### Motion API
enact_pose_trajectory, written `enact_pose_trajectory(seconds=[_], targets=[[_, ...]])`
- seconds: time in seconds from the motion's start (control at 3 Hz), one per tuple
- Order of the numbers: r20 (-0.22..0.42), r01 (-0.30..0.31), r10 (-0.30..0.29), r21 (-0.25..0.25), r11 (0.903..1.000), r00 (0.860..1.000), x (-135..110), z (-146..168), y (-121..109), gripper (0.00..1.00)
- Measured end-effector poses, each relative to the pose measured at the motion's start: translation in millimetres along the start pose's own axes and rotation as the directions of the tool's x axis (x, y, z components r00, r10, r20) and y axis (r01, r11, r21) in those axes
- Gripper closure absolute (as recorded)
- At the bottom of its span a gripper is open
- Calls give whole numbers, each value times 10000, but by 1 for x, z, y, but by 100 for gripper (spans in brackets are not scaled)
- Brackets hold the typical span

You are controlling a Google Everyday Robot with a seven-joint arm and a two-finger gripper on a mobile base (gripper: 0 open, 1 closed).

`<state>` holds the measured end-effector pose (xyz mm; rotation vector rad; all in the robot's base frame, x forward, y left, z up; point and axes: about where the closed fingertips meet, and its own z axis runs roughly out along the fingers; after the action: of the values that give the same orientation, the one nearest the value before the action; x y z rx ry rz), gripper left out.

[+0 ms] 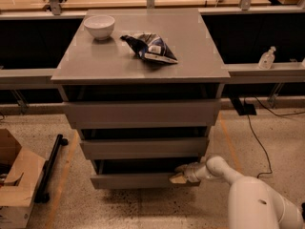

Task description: Open bottom drawer

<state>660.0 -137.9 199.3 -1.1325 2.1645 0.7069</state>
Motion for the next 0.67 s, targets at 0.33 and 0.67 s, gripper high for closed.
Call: enact_pose_trajectory(seconds=[0.33,0.67], targets=[[0,1,-1,-1,10000,10000,-1,-1,0,22],[-223,-200,195,-240,9995,9996,3,4,7,1]])
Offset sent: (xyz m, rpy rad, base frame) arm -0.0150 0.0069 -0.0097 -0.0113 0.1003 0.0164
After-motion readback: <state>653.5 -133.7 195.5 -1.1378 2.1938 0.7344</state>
